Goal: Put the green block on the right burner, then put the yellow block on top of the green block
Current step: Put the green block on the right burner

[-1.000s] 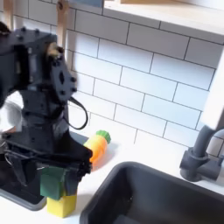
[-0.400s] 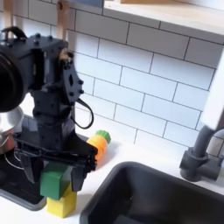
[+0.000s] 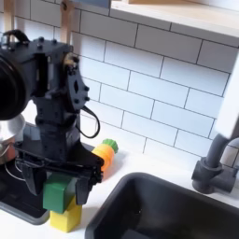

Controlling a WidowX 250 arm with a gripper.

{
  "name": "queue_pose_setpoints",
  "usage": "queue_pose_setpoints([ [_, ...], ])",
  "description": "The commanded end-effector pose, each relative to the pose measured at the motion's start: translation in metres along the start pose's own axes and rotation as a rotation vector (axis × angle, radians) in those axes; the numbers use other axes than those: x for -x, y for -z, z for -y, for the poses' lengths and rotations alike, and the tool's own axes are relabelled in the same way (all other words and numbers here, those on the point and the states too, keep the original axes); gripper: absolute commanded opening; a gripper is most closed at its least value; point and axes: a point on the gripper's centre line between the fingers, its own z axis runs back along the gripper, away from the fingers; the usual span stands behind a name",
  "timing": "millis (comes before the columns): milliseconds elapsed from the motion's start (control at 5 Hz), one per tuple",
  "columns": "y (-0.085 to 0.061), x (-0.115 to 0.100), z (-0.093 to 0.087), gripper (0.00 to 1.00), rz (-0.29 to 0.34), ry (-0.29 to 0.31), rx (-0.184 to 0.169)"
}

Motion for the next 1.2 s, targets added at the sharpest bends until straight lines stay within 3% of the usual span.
queue_pose_setpoints([
  [0, 0.0048, 0.0002, -0.0007, 1.0, -0.009, -0.009, -0.008],
  [400, 0.0088, 0.001, -0.0042, 0.0, -0.018, -0.019, -0.024],
  [1000, 0.0007, -0.0038, -0.0026, 0.0, 0.0, -0.02, -0.001],
])
